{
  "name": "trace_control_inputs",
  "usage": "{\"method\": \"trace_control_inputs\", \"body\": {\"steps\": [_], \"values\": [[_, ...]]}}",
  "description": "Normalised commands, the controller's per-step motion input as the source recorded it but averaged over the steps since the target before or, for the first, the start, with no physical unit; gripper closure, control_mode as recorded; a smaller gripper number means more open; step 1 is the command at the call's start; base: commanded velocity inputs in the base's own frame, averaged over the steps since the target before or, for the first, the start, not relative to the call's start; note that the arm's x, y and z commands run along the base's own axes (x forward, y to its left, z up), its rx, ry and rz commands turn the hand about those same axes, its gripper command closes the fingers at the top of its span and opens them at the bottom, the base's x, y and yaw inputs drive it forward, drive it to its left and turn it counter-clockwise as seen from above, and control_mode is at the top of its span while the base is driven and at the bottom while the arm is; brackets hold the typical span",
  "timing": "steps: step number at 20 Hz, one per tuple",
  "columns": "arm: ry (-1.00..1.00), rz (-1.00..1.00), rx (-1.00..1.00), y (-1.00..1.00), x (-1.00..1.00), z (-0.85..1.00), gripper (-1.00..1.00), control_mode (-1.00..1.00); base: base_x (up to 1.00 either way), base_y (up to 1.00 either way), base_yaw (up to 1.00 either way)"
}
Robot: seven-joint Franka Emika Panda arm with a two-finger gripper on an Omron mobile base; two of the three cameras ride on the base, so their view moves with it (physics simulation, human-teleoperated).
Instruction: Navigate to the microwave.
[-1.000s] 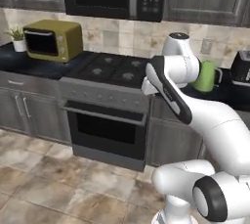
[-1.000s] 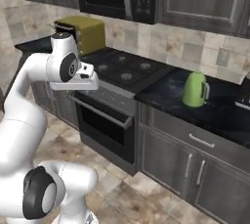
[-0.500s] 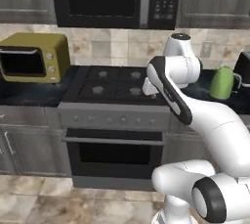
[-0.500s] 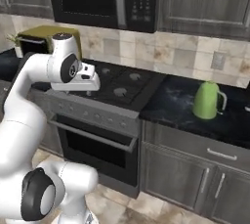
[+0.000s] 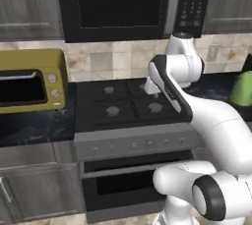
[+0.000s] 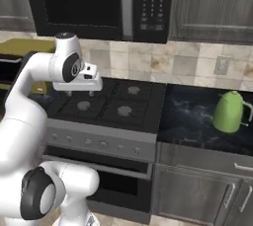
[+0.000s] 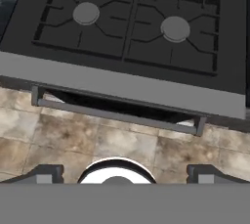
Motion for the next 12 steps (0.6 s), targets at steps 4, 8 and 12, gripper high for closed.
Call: {"method": "trace_control_inputs", "body": {"steps": [4,8,12], "values": [[0.0,0.0,0.0,0.0,0.0,0.0,-1.0,1.0,0.5,0.7,-0.26],[0.0,0.0,0.0,0.0,0.0,0.0,-1.0,1.0,0.45,0.18,-0.11],[0.0,0.0,0.0,0.0,0.0,0.0,-1.0,1.0,0.63,0.03,-0.05]]}}
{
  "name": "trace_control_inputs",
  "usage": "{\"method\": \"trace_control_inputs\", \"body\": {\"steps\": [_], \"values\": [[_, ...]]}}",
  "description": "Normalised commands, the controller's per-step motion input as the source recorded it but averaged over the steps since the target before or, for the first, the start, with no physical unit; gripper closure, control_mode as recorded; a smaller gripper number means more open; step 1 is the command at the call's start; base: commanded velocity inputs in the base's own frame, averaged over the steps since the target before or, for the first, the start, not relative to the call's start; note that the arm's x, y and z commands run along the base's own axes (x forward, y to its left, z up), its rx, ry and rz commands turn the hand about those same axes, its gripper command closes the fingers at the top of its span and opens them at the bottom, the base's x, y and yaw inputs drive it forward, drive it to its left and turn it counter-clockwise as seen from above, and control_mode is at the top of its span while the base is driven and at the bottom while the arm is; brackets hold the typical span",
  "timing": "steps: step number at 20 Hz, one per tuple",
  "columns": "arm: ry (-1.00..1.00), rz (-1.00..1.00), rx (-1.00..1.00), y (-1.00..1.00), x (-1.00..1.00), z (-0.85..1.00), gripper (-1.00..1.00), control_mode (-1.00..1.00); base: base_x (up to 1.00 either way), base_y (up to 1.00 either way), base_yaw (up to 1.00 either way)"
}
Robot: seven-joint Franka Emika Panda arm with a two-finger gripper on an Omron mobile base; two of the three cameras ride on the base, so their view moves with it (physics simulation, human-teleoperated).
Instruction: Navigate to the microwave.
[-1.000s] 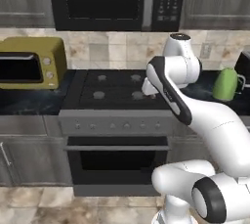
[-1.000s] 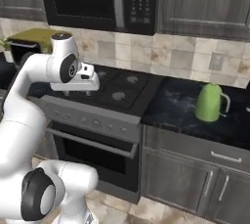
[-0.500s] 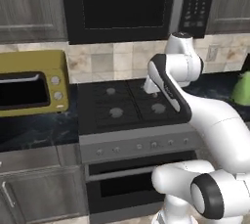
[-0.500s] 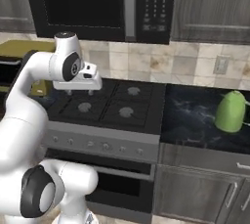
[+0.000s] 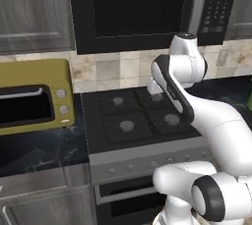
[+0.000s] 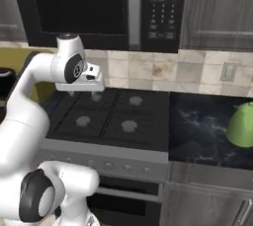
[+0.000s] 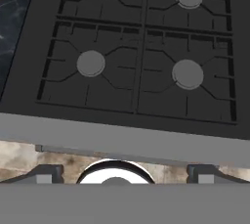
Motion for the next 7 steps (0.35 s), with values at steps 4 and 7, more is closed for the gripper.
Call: {"method": "trace_control_inputs", "body": {"steps": [4,7], "values": [[0.0,0.0,0.0,0.0,0.0,0.0,-1.0,1.0,0.48,0.0,0.0],[0.0,0.0,0.0,0.0,0.0,0.0,-1.0,1.0,0.34,0.0,0.0]]}}
